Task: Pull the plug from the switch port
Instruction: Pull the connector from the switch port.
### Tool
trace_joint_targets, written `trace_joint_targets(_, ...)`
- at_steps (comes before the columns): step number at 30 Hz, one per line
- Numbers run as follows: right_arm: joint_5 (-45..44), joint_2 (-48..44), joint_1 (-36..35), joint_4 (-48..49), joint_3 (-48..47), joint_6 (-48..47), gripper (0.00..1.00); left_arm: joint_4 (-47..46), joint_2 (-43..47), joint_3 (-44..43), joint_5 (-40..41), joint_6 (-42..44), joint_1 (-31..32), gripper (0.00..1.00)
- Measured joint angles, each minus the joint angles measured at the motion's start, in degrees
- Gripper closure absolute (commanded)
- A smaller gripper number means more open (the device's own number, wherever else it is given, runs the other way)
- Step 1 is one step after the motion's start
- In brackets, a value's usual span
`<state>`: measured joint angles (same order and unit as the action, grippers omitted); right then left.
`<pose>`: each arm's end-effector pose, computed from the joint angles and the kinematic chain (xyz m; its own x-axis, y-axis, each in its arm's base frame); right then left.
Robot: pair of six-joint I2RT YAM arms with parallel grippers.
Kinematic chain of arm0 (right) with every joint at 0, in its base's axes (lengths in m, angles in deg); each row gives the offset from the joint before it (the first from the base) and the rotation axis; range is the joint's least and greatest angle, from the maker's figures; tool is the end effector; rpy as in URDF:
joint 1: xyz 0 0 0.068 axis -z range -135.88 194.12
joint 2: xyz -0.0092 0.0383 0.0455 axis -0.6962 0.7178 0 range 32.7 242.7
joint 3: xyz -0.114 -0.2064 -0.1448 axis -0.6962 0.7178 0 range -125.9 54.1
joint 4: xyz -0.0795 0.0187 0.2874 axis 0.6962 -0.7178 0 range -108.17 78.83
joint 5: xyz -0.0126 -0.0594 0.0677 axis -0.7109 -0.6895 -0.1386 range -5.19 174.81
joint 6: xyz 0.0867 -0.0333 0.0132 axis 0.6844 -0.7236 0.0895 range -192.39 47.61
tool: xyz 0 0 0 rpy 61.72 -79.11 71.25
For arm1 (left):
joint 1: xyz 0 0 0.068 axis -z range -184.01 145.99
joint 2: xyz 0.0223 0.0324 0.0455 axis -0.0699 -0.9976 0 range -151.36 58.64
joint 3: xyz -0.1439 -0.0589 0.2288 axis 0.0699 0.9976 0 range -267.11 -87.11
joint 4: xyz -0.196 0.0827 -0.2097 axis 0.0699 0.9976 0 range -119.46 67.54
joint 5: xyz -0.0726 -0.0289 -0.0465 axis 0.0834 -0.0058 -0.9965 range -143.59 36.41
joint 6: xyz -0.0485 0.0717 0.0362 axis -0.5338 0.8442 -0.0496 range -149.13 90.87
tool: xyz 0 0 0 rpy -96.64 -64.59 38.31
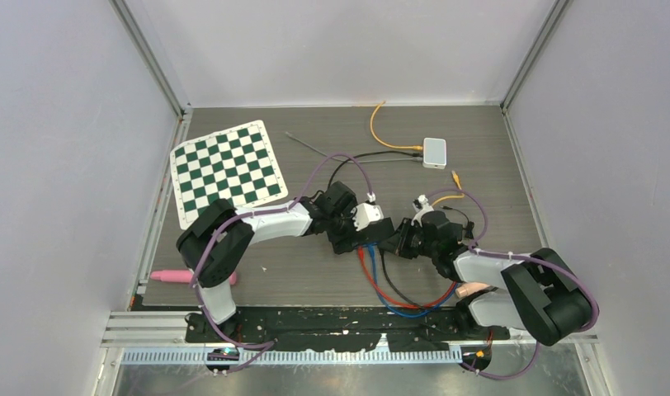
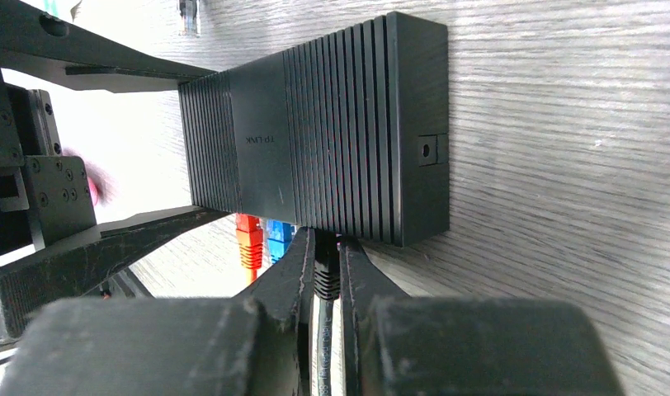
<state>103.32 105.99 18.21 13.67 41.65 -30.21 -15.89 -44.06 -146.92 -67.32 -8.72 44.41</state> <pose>0.2211 0.1373 0.0603 -0.8251 0.3069 -0.4743 -0.1233 0.7214 0.6814 0.2600 -0.3233 0.0950 -0.2348 0.7748 -0.5869 0.9555 0.2950 0.0072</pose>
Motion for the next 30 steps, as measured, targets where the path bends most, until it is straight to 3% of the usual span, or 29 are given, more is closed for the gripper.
trace_joint_targets(20,-5.2,-2.1,-4.0,-3.1,-0.7,2.6,0.95,-0.3,0.4,0.7,0.0,0.4,0.0,0.39)
trace_joint_targets(26,-10.5,-8.0,-7.2,-13.6,-2.8,1.0,0.95,-0.4,0.6,0.9,-0.8,0.9,0.1,0.39)
trace_joint_targets(30,-10.4,-7.3,-7.4,-15.1,-3.7,-0.5,0.95,-0.5,0.6,0.9,-0.9,1.0,0.2,0.39)
